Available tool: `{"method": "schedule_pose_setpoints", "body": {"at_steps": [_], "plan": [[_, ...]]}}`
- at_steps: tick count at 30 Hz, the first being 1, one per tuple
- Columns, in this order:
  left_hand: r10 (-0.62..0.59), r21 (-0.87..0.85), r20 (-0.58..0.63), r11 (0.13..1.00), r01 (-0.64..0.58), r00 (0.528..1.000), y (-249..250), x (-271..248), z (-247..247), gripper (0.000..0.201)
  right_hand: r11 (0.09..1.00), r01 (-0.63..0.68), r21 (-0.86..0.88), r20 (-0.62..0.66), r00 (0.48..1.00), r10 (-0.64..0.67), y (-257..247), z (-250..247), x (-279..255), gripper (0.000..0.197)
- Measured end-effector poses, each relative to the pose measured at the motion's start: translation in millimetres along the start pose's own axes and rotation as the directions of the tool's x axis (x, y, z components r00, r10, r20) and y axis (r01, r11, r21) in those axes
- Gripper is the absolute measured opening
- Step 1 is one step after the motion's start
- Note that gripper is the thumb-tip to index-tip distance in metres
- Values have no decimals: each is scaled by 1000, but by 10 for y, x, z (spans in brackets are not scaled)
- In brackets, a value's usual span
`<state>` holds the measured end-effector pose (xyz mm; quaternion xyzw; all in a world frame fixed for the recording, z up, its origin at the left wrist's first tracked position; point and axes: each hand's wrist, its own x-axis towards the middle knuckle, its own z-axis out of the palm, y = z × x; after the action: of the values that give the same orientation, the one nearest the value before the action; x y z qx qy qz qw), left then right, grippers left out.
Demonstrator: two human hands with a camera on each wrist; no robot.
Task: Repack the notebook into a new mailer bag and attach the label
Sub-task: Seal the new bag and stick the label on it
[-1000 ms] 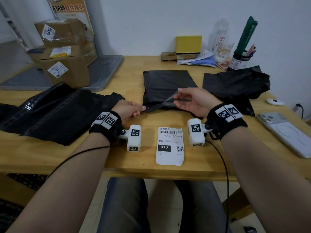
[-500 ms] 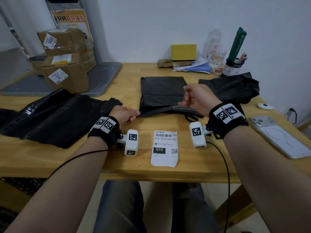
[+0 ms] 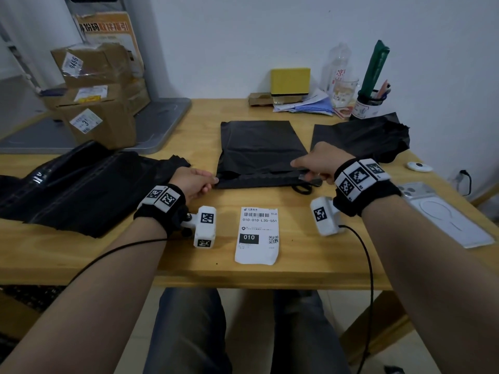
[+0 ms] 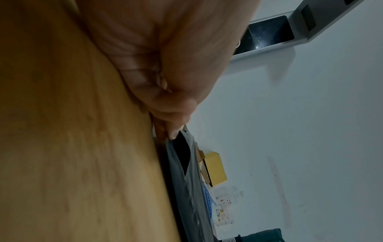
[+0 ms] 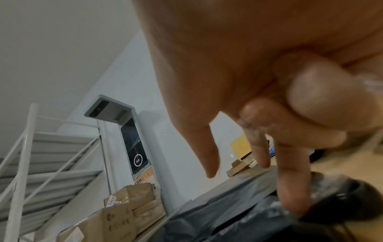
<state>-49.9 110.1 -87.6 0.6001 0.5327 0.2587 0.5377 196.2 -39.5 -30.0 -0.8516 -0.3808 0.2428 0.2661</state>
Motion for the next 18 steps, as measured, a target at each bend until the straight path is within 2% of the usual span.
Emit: {"method": "schedule_pose_setpoints", "body": {"at_steps": [5, 8, 10, 12, 15, 17, 18], "plan": [[0, 4, -1, 1000, 0, 1000, 11, -22, 4, 9, 986, -35, -161, -14, 999, 33, 83, -85, -28, 34], [-2, -1, -3, 1000, 2, 1000, 12, -35, 6, 11, 985, -16, -174, -2, 1000, 16, 143, -128, -45, 30], [-5, -8, -4, 1000, 5, 1000, 16, -41, 8, 11, 999, 13, -51, -34, 999, -15, 180, -131, -21, 27], [-6, -12, -6, 1000, 6, 1000, 20, -50, 8, 10, 985, 56, 162, -102, 994, -39, 213, -113, 24, 28], [-12, -22, -9, 1000, 12, 1000, 25, -56, 14, 10, 894, 149, 423, -222, 973, -57, 258, -96, 88, 26], [-20, -34, -9, 999, 20, 1000, 32, -65, 10, 11, 800, 190, 569, -277, 960, -31, 270, -87, 107, 14], [-25, -42, -7, 999, 25, 1000, 37, -70, 7, 11, 748, 194, 634, -290, 957, -2, 271, -89, 105, 15]]}}
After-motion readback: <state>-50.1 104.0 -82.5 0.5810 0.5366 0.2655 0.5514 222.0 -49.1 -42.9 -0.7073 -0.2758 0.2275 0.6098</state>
